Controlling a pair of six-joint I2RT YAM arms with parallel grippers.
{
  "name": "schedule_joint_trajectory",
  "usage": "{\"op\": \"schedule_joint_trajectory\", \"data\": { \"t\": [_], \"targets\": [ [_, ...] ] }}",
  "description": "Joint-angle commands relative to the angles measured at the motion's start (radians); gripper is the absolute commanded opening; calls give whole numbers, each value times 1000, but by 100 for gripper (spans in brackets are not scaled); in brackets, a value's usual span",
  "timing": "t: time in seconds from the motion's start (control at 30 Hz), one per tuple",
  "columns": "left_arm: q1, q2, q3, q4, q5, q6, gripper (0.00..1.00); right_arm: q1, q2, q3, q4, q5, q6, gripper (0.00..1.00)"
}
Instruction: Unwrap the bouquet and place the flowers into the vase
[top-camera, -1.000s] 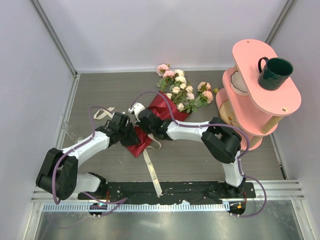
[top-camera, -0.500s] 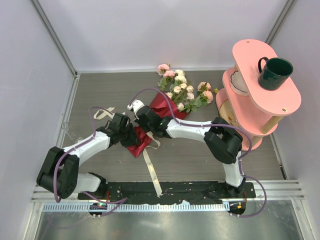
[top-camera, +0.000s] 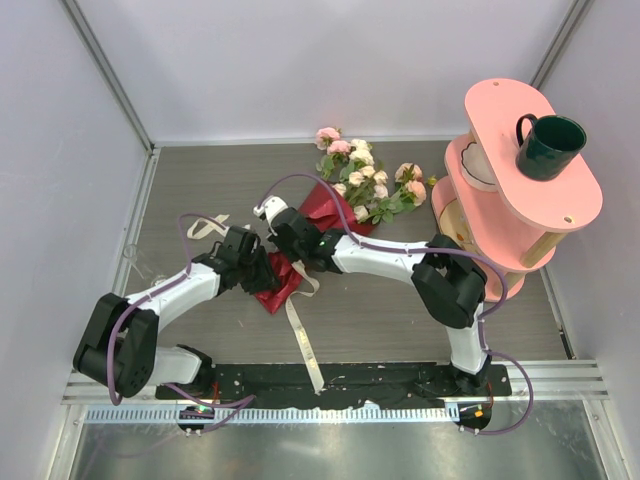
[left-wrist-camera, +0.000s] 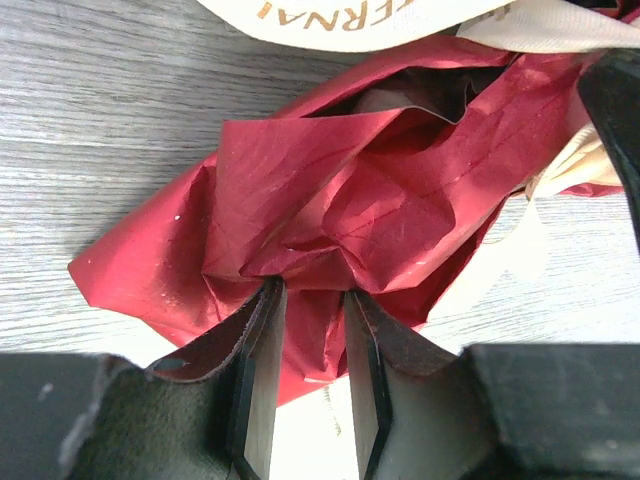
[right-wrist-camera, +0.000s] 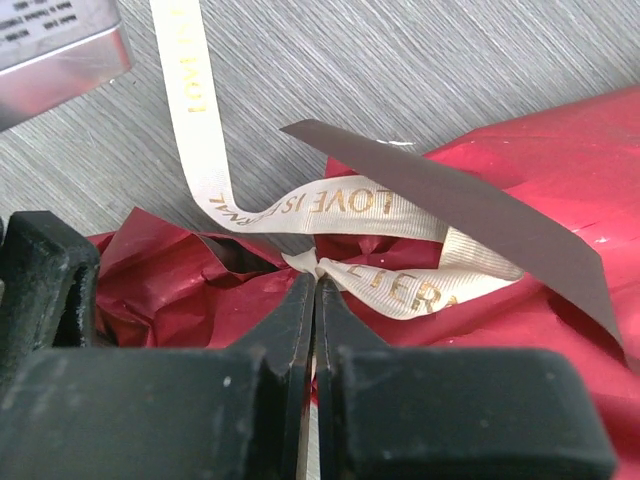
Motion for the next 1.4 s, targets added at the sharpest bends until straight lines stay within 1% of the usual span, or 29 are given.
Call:
{"op": "schedule_joint_trajectory", "data": {
  "t": [0.0,0.07,0.17,0.2,0.27,0.47,0.6,0.67,0.77,0.93,1.07,1.17,1.3,1.33,1.37],
  "targets": [
    [-1,3,-26,-24,-44,6,35,-1,-116,75,71,36,3,7],
    [-1,3,-25,-26,-44,9,35,-1,-119,71,69,36,5,8],
    [-1,-4,-19,-33,-36,7,35,-3,-121,63,62,28,20,15],
    [-1,-10,-19,-35,-32,7,35,-4,-121,60,56,24,23,24],
    [-1,-35,-14,-38,-26,4,36,-3,-130,36,54,11,39,27],
    [-1,-99,23,-81,-21,9,40,-10,-142,-29,74,-39,65,28],
    [-1,-119,41,-92,-21,10,41,-12,-93,-20,69,-113,22,34],
    [-1,-109,40,-88,-23,10,42,-12,-65,6,56,-139,-3,34],
    [-1,-92,29,-70,-13,9,42,-12,-9,66,25,-121,-41,34],
    [-1,-64,17,-46,-15,7,43,-12,54,114,-3,-102,-95,36],
    [-1,-64,6,-41,-21,7,44,-12,86,127,-9,-70,-115,42],
    [-1,-69,1,-45,-27,9,44,-12,96,126,-14,-59,-119,44],
    [-1,-66,-3,-44,-32,10,44,-12,99,118,-15,-67,-109,42],
    [-1,-64,-3,-44,-32,10,44,-12,96,117,-17,-71,-106,40],
    [-1,-64,-3,-42,-33,10,45,-10,93,111,-9,-82,-98,35]
  ]
}}
